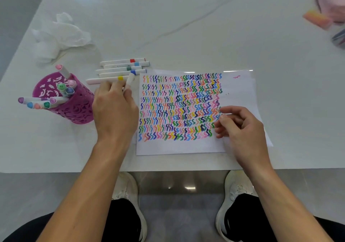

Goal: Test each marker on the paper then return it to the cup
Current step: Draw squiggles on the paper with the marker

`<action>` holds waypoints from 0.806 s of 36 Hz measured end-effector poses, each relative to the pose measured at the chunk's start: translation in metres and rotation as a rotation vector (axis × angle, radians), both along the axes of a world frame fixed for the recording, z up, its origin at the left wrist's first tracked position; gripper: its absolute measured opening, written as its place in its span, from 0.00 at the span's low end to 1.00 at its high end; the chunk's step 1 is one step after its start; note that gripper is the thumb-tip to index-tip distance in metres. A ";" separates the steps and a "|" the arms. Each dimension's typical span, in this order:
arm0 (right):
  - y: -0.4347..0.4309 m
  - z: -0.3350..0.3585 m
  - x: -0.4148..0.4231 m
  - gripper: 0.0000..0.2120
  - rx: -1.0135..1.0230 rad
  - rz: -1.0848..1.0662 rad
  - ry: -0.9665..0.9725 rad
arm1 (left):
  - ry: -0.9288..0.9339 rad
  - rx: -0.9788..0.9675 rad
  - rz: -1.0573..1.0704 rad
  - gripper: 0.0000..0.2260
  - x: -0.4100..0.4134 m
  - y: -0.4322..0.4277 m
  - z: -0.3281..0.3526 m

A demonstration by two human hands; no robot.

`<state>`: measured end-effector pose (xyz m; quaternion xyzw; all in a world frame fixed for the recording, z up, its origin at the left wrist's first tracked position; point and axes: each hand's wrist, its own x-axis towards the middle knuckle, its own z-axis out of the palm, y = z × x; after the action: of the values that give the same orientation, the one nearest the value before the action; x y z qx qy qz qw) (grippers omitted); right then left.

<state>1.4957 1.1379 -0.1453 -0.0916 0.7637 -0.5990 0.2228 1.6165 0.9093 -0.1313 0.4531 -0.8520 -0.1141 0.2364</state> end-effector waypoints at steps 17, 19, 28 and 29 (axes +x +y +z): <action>-0.006 0.015 0.016 0.06 0.013 0.317 0.106 | 0.380 0.821 -0.364 0.03 -0.007 0.094 0.026; -0.004 0.017 0.017 0.07 0.035 0.344 0.138 | 0.427 0.947 -0.384 0.03 -0.006 0.099 0.027; 0.004 0.027 0.015 0.07 0.048 0.438 0.161 | 0.528 1.150 -0.318 0.07 -0.003 0.099 0.029; 0.004 0.028 0.015 0.07 0.059 0.451 0.177 | 0.531 1.154 -0.311 0.08 -0.003 0.099 0.029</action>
<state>1.5102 1.1422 -0.1169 -0.3055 0.7574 -0.5012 0.2859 1.6132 1.0083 -0.1027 0.3353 -0.6221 -0.6938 0.1383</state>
